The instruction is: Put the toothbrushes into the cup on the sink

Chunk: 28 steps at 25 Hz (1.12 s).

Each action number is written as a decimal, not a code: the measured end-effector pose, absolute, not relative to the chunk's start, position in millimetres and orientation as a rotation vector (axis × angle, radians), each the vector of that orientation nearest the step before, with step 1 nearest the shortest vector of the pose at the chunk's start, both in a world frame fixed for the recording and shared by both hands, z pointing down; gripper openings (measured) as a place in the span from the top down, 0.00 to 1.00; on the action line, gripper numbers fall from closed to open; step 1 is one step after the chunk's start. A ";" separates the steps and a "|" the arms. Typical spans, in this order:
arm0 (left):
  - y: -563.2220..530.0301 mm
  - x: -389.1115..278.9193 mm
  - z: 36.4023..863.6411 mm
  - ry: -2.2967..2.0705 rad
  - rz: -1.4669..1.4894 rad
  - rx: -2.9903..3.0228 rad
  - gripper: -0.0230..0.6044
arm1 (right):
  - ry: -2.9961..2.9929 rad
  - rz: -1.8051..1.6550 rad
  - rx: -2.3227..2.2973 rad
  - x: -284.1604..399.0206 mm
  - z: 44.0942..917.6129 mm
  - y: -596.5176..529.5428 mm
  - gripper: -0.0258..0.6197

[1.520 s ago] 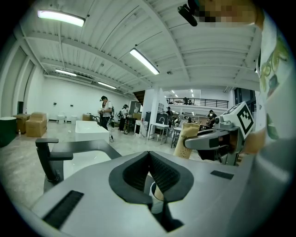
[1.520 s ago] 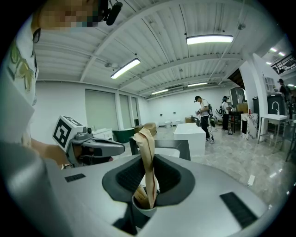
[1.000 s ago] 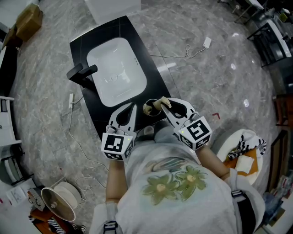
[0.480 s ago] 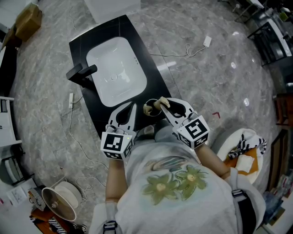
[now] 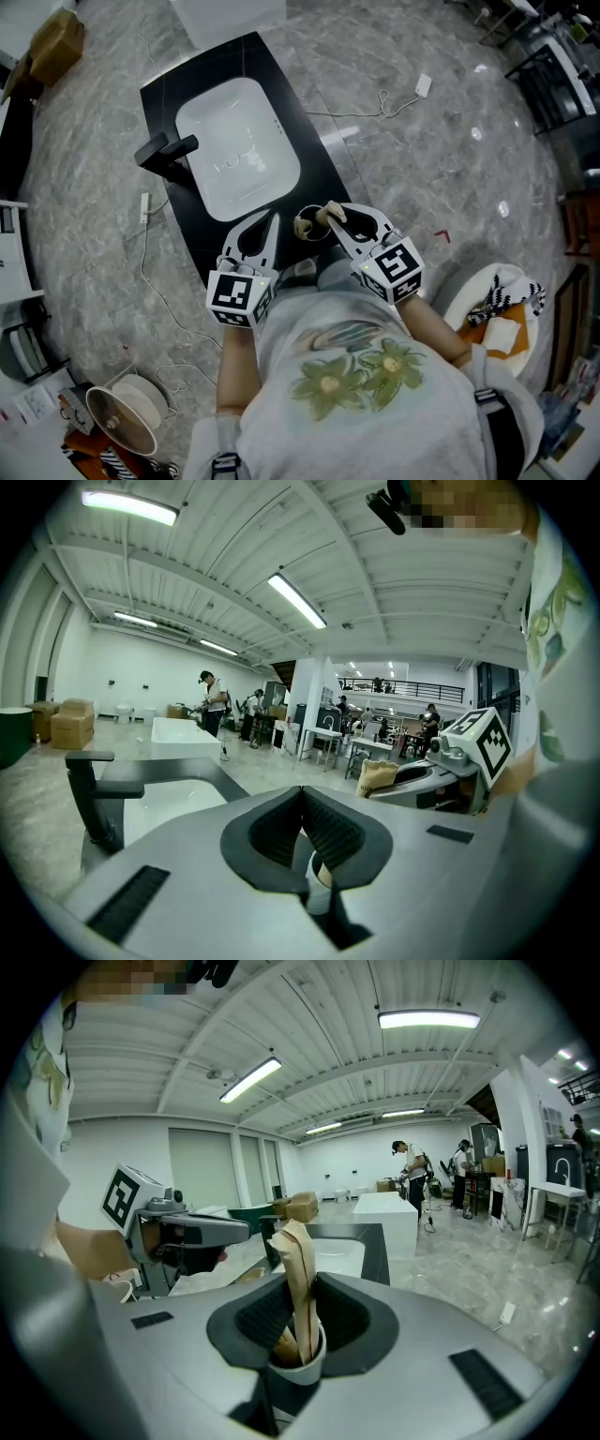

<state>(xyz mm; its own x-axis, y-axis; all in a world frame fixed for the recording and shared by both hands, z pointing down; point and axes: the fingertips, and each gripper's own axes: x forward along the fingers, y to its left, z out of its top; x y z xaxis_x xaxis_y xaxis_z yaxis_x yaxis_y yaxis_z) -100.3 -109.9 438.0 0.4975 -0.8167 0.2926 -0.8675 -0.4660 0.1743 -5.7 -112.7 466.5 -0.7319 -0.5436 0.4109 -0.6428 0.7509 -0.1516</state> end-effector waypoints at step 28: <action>-115.2 -103.8 446.6 -1.408 0.241 2.422 0.93 | -2.531 0.445 0.866 -12.4 504.8 -112.2 0.84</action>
<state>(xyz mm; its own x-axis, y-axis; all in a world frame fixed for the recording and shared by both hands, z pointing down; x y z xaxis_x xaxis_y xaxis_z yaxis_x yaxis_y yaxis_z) -103.8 -115.2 446.6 0.4979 -0.8115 0.3059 -0.8670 -0.4584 0.1953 -12.4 -112.2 504.8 -0.7145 -0.5006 0.4888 -0.6372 0.7541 -0.1591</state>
